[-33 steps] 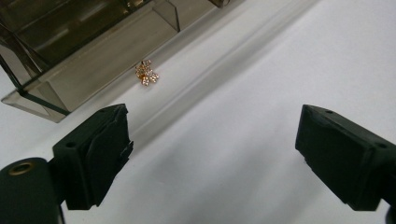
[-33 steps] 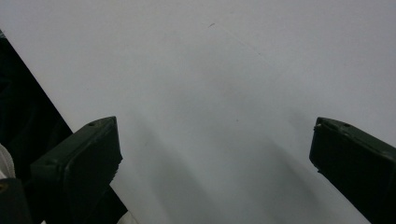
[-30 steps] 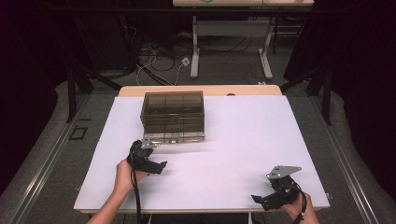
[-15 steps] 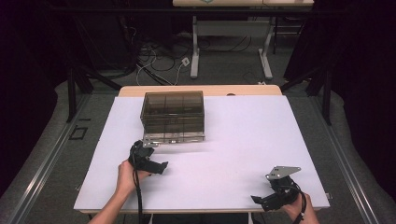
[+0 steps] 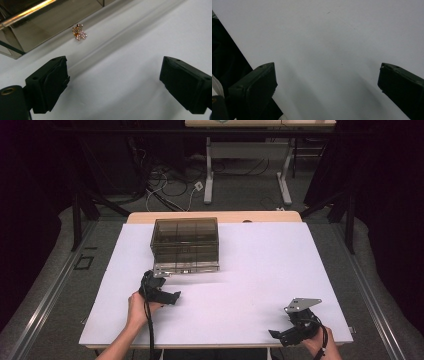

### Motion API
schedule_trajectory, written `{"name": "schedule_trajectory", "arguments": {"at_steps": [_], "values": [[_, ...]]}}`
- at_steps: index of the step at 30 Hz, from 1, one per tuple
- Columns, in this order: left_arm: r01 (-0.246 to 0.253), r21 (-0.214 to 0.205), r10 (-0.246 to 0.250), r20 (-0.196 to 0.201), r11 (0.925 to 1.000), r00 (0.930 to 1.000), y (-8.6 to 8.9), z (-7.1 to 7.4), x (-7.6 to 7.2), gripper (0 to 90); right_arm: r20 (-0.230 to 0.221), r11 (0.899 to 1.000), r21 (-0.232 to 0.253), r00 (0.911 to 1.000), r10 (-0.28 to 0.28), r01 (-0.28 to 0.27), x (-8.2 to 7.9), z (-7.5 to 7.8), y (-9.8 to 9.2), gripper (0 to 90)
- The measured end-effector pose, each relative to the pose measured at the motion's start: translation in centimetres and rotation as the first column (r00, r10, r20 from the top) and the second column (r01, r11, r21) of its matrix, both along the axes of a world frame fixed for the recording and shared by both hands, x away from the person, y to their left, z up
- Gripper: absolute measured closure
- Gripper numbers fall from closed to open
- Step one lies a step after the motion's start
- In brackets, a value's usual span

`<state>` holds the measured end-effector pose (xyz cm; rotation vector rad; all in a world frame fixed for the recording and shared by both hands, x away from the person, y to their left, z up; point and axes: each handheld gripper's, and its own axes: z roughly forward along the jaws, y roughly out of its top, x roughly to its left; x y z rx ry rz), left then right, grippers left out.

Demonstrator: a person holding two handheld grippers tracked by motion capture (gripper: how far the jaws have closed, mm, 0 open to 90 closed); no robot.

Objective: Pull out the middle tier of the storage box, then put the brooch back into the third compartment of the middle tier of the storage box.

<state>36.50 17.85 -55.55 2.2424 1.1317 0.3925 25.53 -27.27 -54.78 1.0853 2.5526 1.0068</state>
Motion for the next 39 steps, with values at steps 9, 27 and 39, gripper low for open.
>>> {"name": "schedule_trajectory", "arguments": {"at_steps": [9,27,39], "values": [[-0.029,-0.023,0.03,0.033,0.9993,0.999,-0.1,-0.2,0.3,16.3,-0.007,1.0,-0.006,1.0,0.005,-0.005,0.1,0.0,0.0,1.4],[-0.114,-0.129,0.125,0.078,0.9851,0.9891,0.3,-1.0,1.6,32.3,-0.011,1.0,0.003,0.9999,0.012,-0.012,0.2,-0.2,0.0,1.6],[-0.17,-0.121,0.183,0.102,0.978,0.9778,0.1,-1.2,1.9,48.4,-0.012,1.0,-0.009,0.9999,0.008,-0.008,0.1,-0.1,0.0,1.7]]}}
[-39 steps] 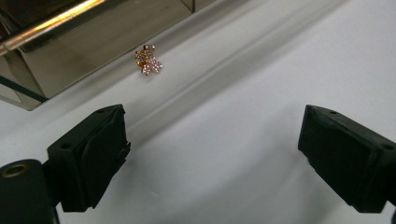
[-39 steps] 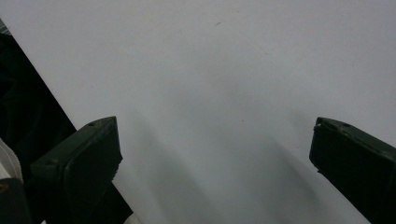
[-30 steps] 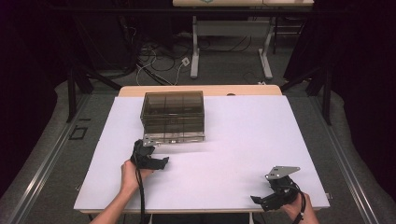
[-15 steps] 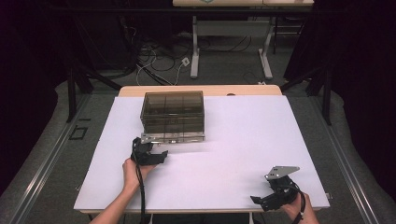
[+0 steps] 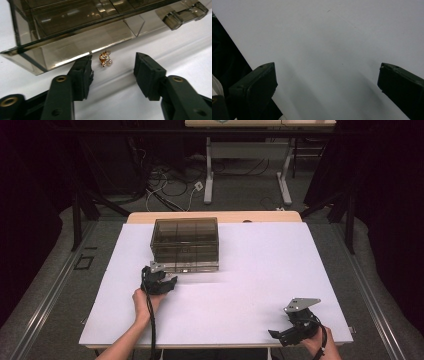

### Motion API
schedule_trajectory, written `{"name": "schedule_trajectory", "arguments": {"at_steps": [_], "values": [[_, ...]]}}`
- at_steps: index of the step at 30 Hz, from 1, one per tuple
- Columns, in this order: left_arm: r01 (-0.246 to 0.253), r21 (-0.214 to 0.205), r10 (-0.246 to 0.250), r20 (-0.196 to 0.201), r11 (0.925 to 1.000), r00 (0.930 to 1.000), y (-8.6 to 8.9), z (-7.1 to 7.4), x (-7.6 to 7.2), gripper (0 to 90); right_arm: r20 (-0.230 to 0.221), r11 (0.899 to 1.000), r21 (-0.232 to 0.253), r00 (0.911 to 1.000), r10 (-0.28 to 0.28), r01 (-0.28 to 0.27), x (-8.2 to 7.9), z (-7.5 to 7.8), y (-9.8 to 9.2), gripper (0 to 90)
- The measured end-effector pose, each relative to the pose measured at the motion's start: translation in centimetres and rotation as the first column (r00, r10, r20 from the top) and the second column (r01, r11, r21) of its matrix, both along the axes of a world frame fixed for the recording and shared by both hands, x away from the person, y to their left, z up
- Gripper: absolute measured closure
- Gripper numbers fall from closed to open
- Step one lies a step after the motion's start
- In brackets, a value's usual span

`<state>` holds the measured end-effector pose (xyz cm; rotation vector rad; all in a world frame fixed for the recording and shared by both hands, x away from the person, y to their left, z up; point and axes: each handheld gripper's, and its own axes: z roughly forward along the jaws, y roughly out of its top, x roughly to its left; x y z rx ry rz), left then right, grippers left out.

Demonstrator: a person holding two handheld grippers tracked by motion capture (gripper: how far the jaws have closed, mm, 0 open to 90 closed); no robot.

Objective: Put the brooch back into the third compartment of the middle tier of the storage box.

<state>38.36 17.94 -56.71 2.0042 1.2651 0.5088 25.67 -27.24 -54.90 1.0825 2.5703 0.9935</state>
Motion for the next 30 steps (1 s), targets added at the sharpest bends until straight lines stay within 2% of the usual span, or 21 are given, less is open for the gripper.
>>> {"name": "schedule_trajectory", "arguments": {"at_steps": [7,9,10,12,21,22,25,30], "values": [[-0.022,0.008,0.022,0.005,0.9997,0.9997,0.02,0.02,0.04,55.5,-0.001,1.0,-0.003,1.0,0.009,-0.009,0.03,0.01,-0.06,1.7],[-0.026,0.013,0.026,-0.006,0.9996,0.9996,-0.08,0.08,0.08,57.1,-0.005,1.0,-0.001,1.0,0.004,-0.004,-0.02,0.03,-0.03,1.6],[-0.026,0.022,0.026,0.006,0.9994,0.9996,-0.1,0.06,0.11,57.1,-0.005,1.0,-0.003,1.0,0.002,-0.002,-0.04,0.05,-0.02,1.7],[-0.027,0.021,0.027,0.003,0.9994,0.9996,-0.11,0.07,0.09,58.9,0.003,1.0,-0.002,1.0,-0.001,0.001,-0.06,0.01,0.01,1.7],[0.016,0.016,-0.016,0.003,0.9997,0.9999,-0.16,0.08,0.07,68.5,0.008,1.0,-0.001,1.0,-0.005,0.005,-0.12,-0.02,-0.01,1.9],[0.021,0.01,-0.021,0.012,0.9997,0.9997,-0.19,0.04,0.11,71.2,-0.009,1.0,-0.006,0.9999,-0.008,0.008,-0.15,0.06,-0.07,1.9],[0.031,0.004,-0.031,0.01,0.9995,0.9995,-0.18,0.02,0.11,73.9,-0.006,1.0,-0.008,1.0,-0.005,0.005,-0.14,0.05,-0.09,1.9],[0.049,0.014,-0.049,0.006,0.9987,0.9988,-0.25,0.07,0.13,80.0,-0.008,1.0,-0.012,1.0,-0.004,0.004,-0.15,0.02,-0.11,2.1]]}}
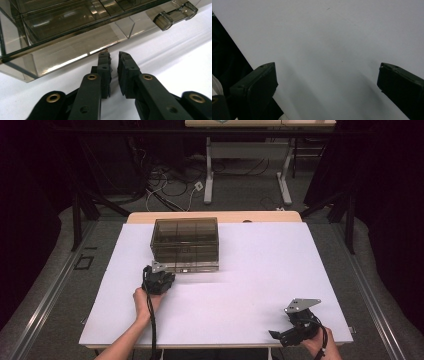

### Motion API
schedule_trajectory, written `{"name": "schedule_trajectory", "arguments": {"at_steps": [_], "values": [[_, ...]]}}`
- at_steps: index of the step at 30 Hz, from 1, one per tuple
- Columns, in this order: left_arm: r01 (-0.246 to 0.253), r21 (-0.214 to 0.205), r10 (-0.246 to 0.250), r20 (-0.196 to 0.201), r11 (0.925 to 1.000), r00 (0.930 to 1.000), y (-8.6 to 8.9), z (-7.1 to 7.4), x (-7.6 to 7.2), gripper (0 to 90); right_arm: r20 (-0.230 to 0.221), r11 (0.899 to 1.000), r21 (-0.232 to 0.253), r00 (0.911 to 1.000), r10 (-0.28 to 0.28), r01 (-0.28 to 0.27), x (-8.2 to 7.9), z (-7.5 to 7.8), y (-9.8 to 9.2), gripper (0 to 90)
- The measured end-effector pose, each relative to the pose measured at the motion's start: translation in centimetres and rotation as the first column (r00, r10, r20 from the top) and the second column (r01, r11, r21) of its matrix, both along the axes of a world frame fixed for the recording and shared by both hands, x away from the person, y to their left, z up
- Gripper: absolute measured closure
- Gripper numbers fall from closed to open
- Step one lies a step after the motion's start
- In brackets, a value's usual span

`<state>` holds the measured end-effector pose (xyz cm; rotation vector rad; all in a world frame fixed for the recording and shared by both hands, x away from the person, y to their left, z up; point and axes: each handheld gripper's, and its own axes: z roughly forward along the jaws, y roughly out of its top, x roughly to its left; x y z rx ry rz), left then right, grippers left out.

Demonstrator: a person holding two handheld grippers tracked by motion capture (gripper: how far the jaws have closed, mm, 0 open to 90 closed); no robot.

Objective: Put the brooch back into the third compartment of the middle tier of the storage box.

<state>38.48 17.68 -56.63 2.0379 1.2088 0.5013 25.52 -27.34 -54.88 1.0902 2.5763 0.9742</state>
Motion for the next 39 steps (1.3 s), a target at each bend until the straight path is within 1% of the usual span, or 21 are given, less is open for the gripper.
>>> {"name": "schedule_trajectory", "arguments": {"at_steps": [5,6,7,10,13,15,17,18,19,20,21,22,23,25,26,31,33,35,37,38,39], "values": [[0.003,-0.003,-0.003,0.003,1.0,1.0,-0.1,0.0,0.1,84.1,0.002,1.0,0.0,1.0,-0.004,0.004,0.0,-0.1,0.0,2.4],[0.001,-0.003,-0.001,0.002,1.0,1.0,-0.1,0.0,0.1,84.9,0.007,1.0,0.019,1.0,-0.003,0.003,0.0,-0.2,0.1,2.4],[0.006,0.003,-0.006,-0.001,1.0,1.0,0.0,0.0,0.1,85.7,0.0,1.0,0.0,1.0,-0.001,0.001,0.0,-0.1,0.1,2.5],[0.002,-0.003,-0.002,0.001,1.0,1.0,0.0,0.0,0.1,90.0,0.004,1.0,0.008,1.0,-0.004,0.004,-0.1,-0.2,0.2,2.5],[0.005,-0.003,-0.005,0.001,1.0,1.0,0.0,0.0,0.1,90.0,-0.003,1.0,0.0,1.0,0.005,-0.005,0.0,0.0,0.0,2.5],[0.009,-0.014,-0.01,-0.003,0.9999,0.9999,0.1,0.0,0.1,90.0,0.007,1.0,0.004,1.0,-0.002,0.002,-0.1,-0.1,0.0,2.5],[0.006,-0.021,-0.006,0.002,0.9998,1.0,0.2,0.1,0.1,90.0,0.002,1.0,0.012,1.0,-0.004,0.004,-0.1,0.0,0.0,2.5],[-0.001,-0.033,0.001,0.013,0.9994,0.9999,0.3,0.0,0.0,90.0,0.002,1.0,0.012,1.0,-0.004,0.004,-0.1,0.0,0.0,2.5],[-0.009,-0.047,0.01,0.018,0.9988,0.9998,0.4,0.1,0.0,89.1,0.003,1.0,0.011,1.0,-0.003,0.003,-0.1,0.0,0.0,2.5],[-0.013,-0.051,0.014,0.021,0.9986,0.9997,0.4,0.1,0.0,85.5,0.007,1.0,0.005,1.0,-0.001,0.001,-0.1,-0.1,0.0,2.5],[-0.012,-0.05,0.014,0.021,0.9987,0.9997,0.4,0.1,0.0,85.5,0.007,1.0,0.005,1.0,-0.001,0.001,-0.1,-0.1,0.0,2.5],[-0.007,-0.041,0.007,0.02,0.9991,0.9998,0.3,0.1,0.0,78.7,0.011,1.0,0.008,0.9999,-0.004,0.004,0.0,-0.1,0.0,2.5],[-0.007,-0.041,0.007,0.02,0.9991,0.9998,0.3,0.1,0.0,78.4,0.011,1.0,0.008,0.9999,-0.004,0.004,0.0,-0.1,0.0,2.5],[-0.013,-0.05,0.014,0.02,0.9987,0.9997,0.1,0.1,0.0,76.0,0.032,0.999,0.042,0.9994,-0.01,0.009,0.0,-0.4,0.1,2.5],[-0.007,-0.046,0.008,0.02,0.9989,0.9998,0.1,0.1,0.1,72.3,0.01,1.0,0.01,0.9999,-0.005,0.005,-0.1,-0.1,0.0,2.5],[0.007,-0.026,-0.007,0.016,0.9996,0.9998,-0.2,0.1,0.2,65.9,0.004,1.0,0.003,1.0,-0.005,0.005,-0.1,-0.1,0.0,2.5],[0.012,-0.025,-0.011,0.016,0.9996,0.9998,-0.3,0.1,0.2,65.3,0.004,1.0,0.002,1.0,-0.006,0.006,-0.1,-0.1,0.0,2.5],[0.011,-0.031,-0.011,0.028,0.9995,0.9996,-0.4,0.0,0.2,67.7,0.005,1.0,0.003,1.0,-0.005,0.005,-0.1,-0.1,0.0,2.5],[0.018,-0.026,-0.018,0.014,0.9995,0.9997,-0.4,0.1,0.3,69.5,0.004,1.0,0.006,1.0,0.004,-0.004,-0.1,-0.1,0.0,2.5],[0.01,-0.027,-0.01,0.016,0.9996,0.9998,-0.6,0.0,0.4,70.1,0.01,1.0,-0.003,0.9999,0.011,-0.011,-0.2,0.0,0.1,2.5],[0.009,-0.022,-0.01,0.0,0.9997,1.0,-0.6,0.0,0.5,70.1,0.01,1.0,-0.003,0.9999,0.011,-0.011,-0.2,0.0,0.1,2.5]]}}
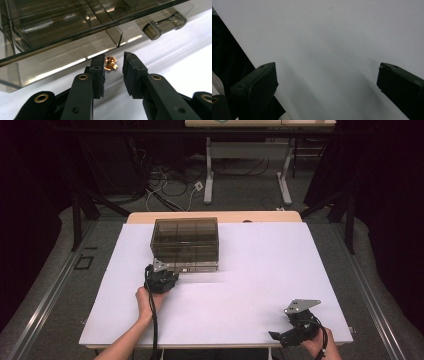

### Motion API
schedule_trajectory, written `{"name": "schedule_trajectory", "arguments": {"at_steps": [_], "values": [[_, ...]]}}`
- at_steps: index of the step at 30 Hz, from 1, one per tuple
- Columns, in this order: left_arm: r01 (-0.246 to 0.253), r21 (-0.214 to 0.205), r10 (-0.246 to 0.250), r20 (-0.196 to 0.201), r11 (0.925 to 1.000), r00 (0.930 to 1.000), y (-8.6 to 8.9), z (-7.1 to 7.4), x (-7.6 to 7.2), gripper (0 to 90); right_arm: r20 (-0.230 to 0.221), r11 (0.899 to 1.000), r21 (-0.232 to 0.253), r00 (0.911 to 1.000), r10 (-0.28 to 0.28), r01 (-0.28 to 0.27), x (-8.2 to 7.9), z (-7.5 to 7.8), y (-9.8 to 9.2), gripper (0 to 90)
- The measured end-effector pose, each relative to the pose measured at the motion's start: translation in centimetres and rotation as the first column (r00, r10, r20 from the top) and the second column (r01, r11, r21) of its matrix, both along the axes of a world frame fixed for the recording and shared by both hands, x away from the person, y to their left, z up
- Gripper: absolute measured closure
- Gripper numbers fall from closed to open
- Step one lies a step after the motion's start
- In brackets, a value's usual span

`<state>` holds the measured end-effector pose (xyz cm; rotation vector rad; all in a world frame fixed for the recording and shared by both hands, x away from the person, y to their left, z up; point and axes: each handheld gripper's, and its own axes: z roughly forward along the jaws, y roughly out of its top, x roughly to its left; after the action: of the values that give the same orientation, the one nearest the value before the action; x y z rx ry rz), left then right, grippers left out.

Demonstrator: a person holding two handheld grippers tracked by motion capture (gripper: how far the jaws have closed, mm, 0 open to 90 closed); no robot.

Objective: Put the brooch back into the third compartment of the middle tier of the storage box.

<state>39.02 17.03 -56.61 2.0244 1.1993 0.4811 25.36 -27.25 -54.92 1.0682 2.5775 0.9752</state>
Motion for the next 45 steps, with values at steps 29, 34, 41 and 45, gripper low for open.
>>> {"name": "schedule_trajectory", "arguments": {"at_steps": [29,34,41,45], "values": [[0.024,0.001,-0.024,-0.016,0.9997,0.9996,-0.11,-0.03,0.46,79.4,-0.012,1.0,0.001,0.9998,-0.016,0.016,-0.1,0.04,-0.13,2.5],[0.03,-0.002,-0.03,-0.007,0.9996,0.9995,-0.06,-0.05,0.48,79.8,-0.02,1.0,0.007,0.9997,-0.012,0.012,-0.09,-0.04,-0.11,2.5],[0.044,0.001,-0.044,-0.006,0.999,0.999,-0.03,0.01,0.36,81.5,-0.01,1.0,0.019,0.9999,-0.009,0.009,-0.12,-0.07,-0.16,2.5],[0.05,-0.004,-0.05,-0.01,0.9988,0.9987,0.0,0.04,0.24,81.5,-0.007,1.0,0.007,0.9999,-0.011,0.011,-0.15,0.01,-0.21,2.5]]}}
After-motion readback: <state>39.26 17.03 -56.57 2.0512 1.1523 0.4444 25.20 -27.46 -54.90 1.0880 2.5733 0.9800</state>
